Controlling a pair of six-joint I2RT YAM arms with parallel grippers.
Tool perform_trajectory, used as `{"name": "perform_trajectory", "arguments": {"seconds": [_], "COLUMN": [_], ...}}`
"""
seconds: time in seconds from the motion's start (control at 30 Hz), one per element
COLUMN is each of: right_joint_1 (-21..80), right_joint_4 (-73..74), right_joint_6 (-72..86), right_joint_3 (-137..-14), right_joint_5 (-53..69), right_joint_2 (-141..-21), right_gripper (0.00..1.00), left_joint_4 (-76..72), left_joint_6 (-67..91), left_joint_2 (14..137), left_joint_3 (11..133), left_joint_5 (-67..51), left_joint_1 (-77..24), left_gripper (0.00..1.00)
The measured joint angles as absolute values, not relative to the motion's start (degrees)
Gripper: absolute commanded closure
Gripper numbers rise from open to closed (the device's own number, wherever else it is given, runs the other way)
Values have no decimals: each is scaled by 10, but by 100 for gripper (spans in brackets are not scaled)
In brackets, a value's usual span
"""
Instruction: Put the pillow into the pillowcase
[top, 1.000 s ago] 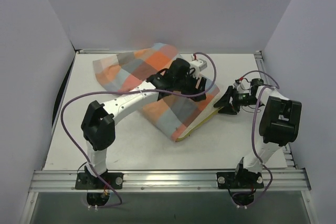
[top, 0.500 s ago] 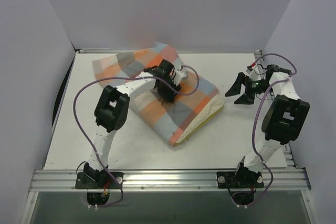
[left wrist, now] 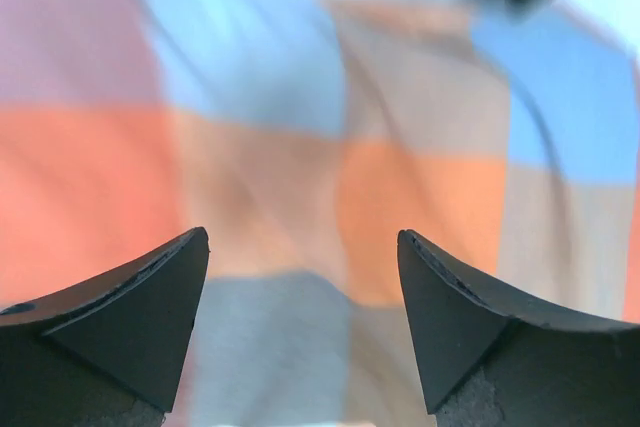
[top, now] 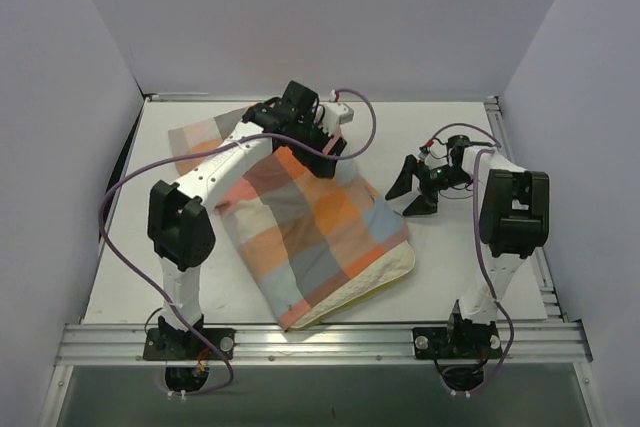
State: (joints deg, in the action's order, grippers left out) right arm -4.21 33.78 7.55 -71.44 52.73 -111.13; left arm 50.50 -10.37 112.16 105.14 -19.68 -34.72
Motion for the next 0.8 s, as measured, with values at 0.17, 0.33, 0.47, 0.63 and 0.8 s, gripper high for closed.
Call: {"name": "perform_trajectory", "arguments": {"seconds": [0.17,0.33,0.47,0.63,0.8], "right_joint_1": [-18,-11,-11,-11,-7], "right_joint_4": [305,304,301,288,274], "right_joint_6": [88,87,88,100,127], "right_joint_3": [-696,-656,-655,-655,-655], "right_joint_5": [555,576,590,601,612], "right_joint_2": [-1111,-1111,-1111,-1111,-1111], "right_gripper": [76,100,100,100,100], "left_joint_4": [486,484,493,494,495], "left_joint_6": [-112,-125,-138,-168,-198], "left_joint_2": [1206,1346,1432,1441,1361], "left_joint_3": [1249,1372,1381,1377,1291], "left_joint_5": [-165,-152,-126,-127,-176], "left_joint_1": [-340,-345,-352,-371,-429], "left_gripper": [22,23,54,100,83]}}
